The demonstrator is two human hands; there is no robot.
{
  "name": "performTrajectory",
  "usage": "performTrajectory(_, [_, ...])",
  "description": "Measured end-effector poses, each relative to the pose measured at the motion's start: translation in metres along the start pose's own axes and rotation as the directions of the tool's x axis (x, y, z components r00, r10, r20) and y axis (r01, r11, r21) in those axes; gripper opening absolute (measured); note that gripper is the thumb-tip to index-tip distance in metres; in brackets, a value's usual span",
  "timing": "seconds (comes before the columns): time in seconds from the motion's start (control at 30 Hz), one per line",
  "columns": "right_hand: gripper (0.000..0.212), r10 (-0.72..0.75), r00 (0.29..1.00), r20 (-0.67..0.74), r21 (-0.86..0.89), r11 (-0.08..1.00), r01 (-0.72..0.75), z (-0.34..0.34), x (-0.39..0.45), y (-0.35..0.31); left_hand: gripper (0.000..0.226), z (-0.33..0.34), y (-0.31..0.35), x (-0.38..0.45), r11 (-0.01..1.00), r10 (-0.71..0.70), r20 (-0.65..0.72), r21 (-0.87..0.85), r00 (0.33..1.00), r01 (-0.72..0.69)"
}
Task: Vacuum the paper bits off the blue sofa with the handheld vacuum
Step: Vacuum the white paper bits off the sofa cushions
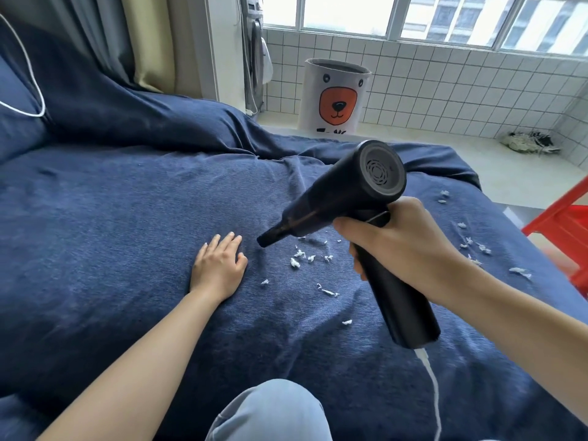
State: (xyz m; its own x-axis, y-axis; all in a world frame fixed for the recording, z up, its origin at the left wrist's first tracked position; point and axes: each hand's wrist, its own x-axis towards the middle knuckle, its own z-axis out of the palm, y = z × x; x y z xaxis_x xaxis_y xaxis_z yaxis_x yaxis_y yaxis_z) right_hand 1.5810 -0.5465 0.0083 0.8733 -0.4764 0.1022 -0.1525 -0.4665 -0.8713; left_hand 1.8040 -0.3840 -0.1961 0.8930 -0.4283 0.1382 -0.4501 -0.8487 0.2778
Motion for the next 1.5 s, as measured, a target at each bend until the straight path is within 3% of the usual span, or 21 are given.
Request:
performTrajectory(0.27, [0.025, -0.002, 1.0, 0.021, -0.017, 1.0, 0.002, 0.01, -0.005, 0.001, 0.052, -0.001, -0.003, -0.011, 1.0, 0.005, -0.002, 0.007, 1.0, -0.005])
performTrajectory(0.83, [0.025, -0.011, 0.988, 0.155, -0.023, 1.0, 0.015, -0.042, -0.065, -0.007, 0.051, -0.007, 0.009, -0.012, 0.999, -0.049, 0.036, 0.016, 0.998, 0.048])
performTrajectory(1.03, [0.026, -0.068, 0.997, 0.032, -0.14, 0.987, 0.072, -0.061, -0.051, 0.007, 0.049, -0.007, 0.026, -0.008, 0.997, -0.063, 0.051, -0.03, 0.997, 0.065])
performTrajectory(1.1, [0.024, -0.039, 0.999, 0.011, -0.108, 0.993, 0.04, -0.067, -0.041, 0.014, 0.049, -0.004, 0.038, -0.005, 0.998, -0.036, 0.063, -0.054, 0.997, 0.04])
performTrajectory(1.23, [0.027, -0.017, 1.0, 0.014, -0.063, 0.998, 0.017, -0.067, -0.03, 0.022, 0.051, 0.001, 0.054, -0.004, 0.998, -0.009, 0.077, -0.058, 0.997, 0.013])
performTrajectory(1.37, [0.025, -0.051, 0.997, 0.057, -0.158, 0.986, 0.059, -0.066, -0.028, 0.022, 0.051, 0.005, 0.053, -0.007, 1.0, 0.003, 0.078, -0.025, 0.997, -0.001])
performTrajectory(1.5, [0.028, -0.061, 0.998, 0.0, -0.197, 0.979, 0.06, -0.074, -0.03, 0.023, 0.05, 0.005, 0.054, -0.006, 1.0, -0.003, 0.063, -0.025, 0.998, 0.004])
